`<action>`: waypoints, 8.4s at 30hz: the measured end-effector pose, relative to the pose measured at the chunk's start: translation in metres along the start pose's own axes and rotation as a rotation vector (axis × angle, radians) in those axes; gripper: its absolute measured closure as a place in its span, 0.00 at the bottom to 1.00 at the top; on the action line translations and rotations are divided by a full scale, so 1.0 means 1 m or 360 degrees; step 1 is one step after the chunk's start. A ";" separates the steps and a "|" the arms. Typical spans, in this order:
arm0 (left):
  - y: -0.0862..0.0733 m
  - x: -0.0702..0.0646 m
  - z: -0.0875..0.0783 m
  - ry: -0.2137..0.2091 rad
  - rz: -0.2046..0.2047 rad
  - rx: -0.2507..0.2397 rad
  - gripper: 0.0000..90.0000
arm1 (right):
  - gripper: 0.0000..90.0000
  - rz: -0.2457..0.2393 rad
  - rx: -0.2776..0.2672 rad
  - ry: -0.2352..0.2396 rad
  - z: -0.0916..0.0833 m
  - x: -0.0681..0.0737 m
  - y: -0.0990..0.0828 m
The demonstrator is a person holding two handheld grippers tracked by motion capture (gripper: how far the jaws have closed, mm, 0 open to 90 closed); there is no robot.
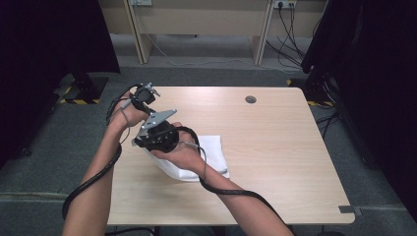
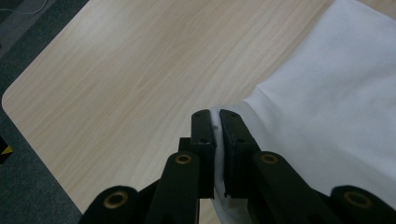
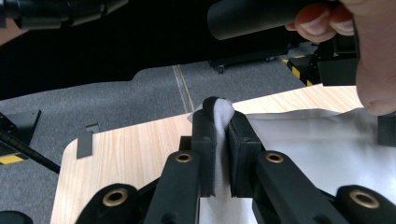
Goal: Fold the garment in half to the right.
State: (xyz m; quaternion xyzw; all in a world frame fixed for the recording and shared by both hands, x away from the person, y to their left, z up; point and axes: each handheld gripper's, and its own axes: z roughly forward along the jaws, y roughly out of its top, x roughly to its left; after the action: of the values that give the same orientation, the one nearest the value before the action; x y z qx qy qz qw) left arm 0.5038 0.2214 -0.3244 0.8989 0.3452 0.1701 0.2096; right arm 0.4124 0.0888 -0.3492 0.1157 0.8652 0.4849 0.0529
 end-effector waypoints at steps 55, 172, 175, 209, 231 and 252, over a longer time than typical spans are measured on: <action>0.038 -0.026 -0.001 -0.0019 0.0067 -0.0037 0.93 | 0.93 -0.0022 -0.0052 -0.0061 -0.046 -0.010 -0.012; 0.075 -0.074 0.044 -0.0154 0.0101 -0.0152 0.93 | 0.93 0.0072 0.0005 -0.0187 -0.108 -0.034 -0.082; 0.075 -0.075 0.045 -0.0155 0.0102 -0.0151 0.93 | 0.93 0.0076 0.0004 -0.0187 -0.108 -0.035 -0.083; 0.080 -0.085 0.056 -0.0177 0.0111 -0.0144 0.93 | 0.93 0.0111 0.0022 -0.0209 -0.116 -0.039 -0.099; 0.082 -0.089 0.062 -0.0189 0.0115 -0.0137 0.92 | 0.92 0.0127 0.0030 -0.0215 -0.118 -0.039 -0.109; 0.083 -0.094 0.068 -0.0199 0.0119 -0.0127 0.92 | 0.92 0.0139 0.0048 -0.0218 -0.119 -0.039 -0.116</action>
State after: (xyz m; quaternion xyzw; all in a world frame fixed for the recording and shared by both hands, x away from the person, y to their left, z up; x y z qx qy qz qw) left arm 0.5140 0.0831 -0.3562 0.9109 0.2905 0.1351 0.2599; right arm 0.4082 -0.0775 -0.3861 0.1870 0.8610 0.4645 0.0892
